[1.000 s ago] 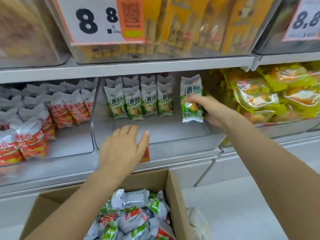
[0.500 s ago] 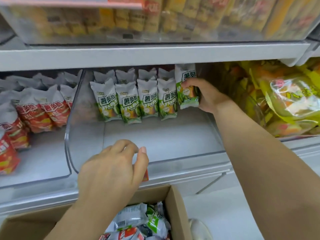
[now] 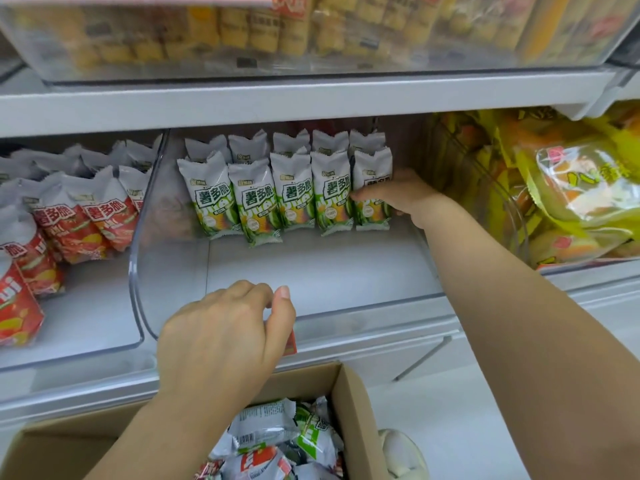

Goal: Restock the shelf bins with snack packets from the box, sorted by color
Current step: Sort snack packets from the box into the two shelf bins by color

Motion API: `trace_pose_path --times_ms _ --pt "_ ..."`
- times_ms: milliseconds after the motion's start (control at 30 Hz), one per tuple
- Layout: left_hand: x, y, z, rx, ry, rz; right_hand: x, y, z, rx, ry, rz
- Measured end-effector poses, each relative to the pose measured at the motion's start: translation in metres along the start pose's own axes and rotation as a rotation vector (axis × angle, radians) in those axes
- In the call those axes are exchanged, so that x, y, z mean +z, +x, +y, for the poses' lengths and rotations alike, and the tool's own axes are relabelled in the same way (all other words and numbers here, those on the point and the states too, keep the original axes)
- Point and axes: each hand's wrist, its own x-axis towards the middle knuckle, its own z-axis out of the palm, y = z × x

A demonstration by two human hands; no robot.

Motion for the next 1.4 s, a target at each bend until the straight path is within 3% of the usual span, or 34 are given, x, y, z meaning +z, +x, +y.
trace_pose_path --times_ms 800,1200,1400 --pt "0.004 0.000 -0.001 0.035 0.030 0.079 0.004 -0.003 0.001 -0.237 0.150 0.092" --pt "0.004 0.000 0.000 0.025 -0.003 0.115 0.008 -0.014 -0.004 -0.163 0.066 0.144" --pt "0.006 -0.002 -0.005 0.033 -0.023 0.070 0.010 -0.071 -0.015 -0.175 0.060 0.224"
